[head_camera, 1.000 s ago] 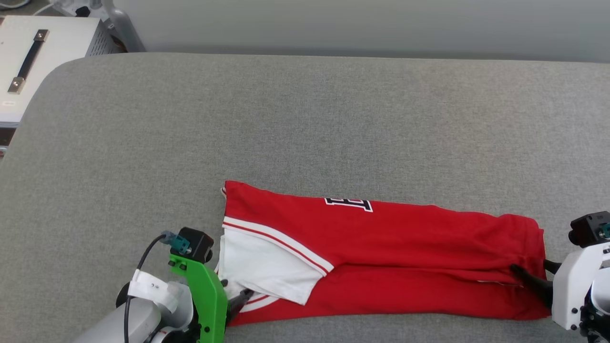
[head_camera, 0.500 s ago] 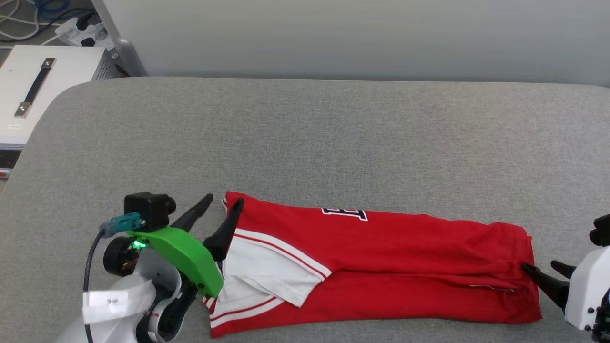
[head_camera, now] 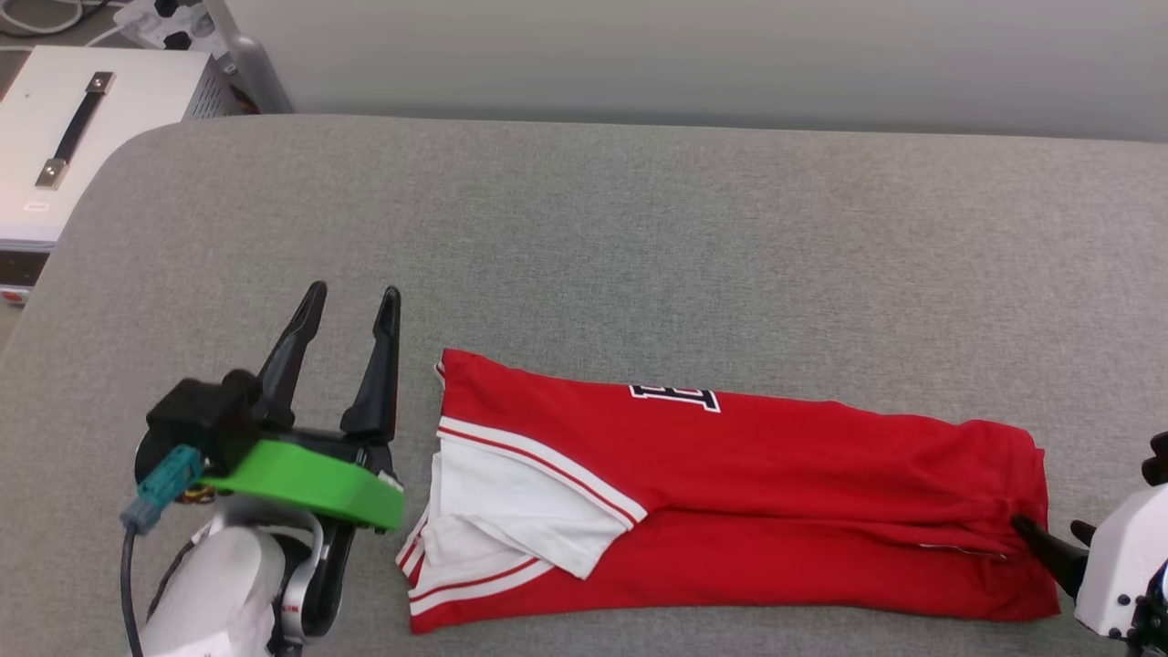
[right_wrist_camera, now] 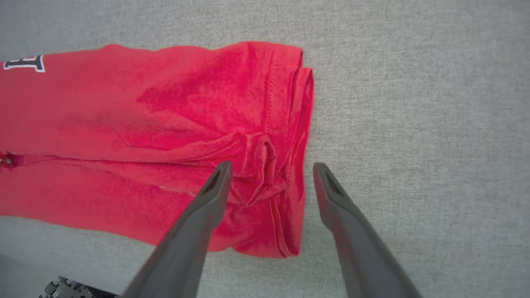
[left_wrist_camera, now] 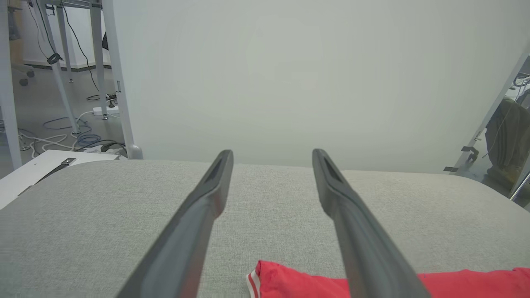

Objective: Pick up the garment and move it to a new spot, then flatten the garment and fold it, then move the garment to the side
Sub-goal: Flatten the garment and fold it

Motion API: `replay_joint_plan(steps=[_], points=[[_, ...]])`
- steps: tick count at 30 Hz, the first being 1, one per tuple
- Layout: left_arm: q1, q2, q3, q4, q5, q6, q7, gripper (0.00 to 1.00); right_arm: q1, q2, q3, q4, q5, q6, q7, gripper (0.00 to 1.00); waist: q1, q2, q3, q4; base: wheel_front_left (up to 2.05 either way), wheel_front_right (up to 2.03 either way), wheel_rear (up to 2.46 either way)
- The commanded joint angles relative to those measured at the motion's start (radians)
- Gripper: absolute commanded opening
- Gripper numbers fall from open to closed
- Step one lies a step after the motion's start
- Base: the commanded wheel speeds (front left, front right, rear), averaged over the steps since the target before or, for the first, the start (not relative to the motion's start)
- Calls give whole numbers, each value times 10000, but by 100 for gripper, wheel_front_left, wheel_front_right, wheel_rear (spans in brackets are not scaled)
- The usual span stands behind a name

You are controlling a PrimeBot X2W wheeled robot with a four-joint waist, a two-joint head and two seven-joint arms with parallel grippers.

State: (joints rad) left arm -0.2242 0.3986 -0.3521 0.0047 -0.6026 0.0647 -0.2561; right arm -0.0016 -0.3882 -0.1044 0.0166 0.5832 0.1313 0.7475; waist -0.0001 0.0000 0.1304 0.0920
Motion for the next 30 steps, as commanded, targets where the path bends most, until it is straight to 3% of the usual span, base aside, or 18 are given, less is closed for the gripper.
replay_joint_plan(steps=[1, 6, 12, 20, 30], points=[[335, -255, 301, -13, 320, -209, -54, 100, -41, 149, -159, 76, -184, -6, 81, 100, 1, 0, 100, 76, 0, 0, 0], [757, -1089, 1408, 117, 1441, -1080, -55, 100, -304, 687, -667, 403, -573, -6, 228, 100, 1, 0, 315, 167, 0, 0, 0], [883, -1786, 2349, -53, 2887, -1672, -56, 100, -578, 1005, -962, 905, -950, -6, 225, 100, 1, 0, 580, 262, 0, 0, 0], [1062, -2426, 2674, 12, 3572, -1938, -56, 100, -701, 1344, -1106, 1691, -849, -6, 381, 100, 1, 0, 808, 378, 0, 0, 0], [953, -2292, 2393, 70, 3384, -1951, -56, 100, -687, 1717, -306, 1947, 367, -6, 625, 100, 1, 0, 730, 403, 0, 0, 0]])
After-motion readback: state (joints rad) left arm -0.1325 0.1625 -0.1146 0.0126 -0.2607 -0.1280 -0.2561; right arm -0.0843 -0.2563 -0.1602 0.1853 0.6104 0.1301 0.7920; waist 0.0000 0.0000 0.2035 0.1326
